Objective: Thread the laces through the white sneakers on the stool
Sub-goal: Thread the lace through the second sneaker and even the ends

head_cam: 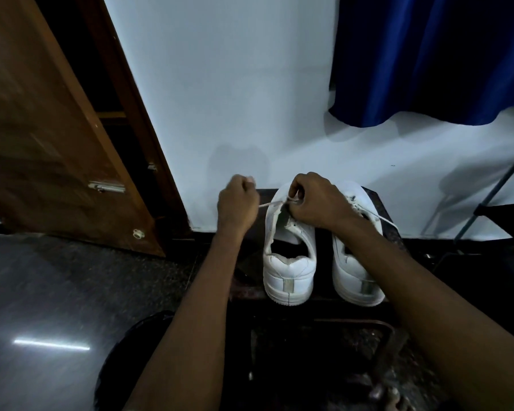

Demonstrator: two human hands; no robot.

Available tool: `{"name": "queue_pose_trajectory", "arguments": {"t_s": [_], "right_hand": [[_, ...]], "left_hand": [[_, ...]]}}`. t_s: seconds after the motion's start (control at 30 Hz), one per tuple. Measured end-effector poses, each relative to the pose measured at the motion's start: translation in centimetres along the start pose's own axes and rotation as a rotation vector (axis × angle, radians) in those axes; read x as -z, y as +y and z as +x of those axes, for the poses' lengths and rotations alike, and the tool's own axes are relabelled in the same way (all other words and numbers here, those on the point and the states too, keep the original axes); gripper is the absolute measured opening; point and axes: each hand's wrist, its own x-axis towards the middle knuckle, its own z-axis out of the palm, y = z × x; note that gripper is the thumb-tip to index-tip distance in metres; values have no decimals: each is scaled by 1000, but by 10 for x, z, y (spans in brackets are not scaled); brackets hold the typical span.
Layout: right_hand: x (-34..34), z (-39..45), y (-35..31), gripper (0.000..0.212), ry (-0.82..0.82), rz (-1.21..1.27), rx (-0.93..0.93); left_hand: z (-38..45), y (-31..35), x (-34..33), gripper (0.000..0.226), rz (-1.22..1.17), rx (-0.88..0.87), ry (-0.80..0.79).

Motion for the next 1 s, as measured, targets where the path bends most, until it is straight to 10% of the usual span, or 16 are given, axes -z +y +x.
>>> {"name": "queue_pose_trajectory", "arguments": {"t_s": [0.2,0.47,0.63,0.83,1.0], "right_hand": [[0,0,-2,18,-9,-6,-3],[-1,1,2,18,-3,-30,1],[-3,0,2,18,-2,-29,-5],[-3,1,4,16,10,-27,8],[-3,2,4,19,-11,-35,5]], "left_hand": [[-12,-2,-5,60,354,-225,-102],[-18,34,3,42,-1195,234,-50],[-10,15,11,39,-49,-188,222],[-20,9,-2,50,536,-238,-67],[-13,28,0,33,-587,-45,54]]}}
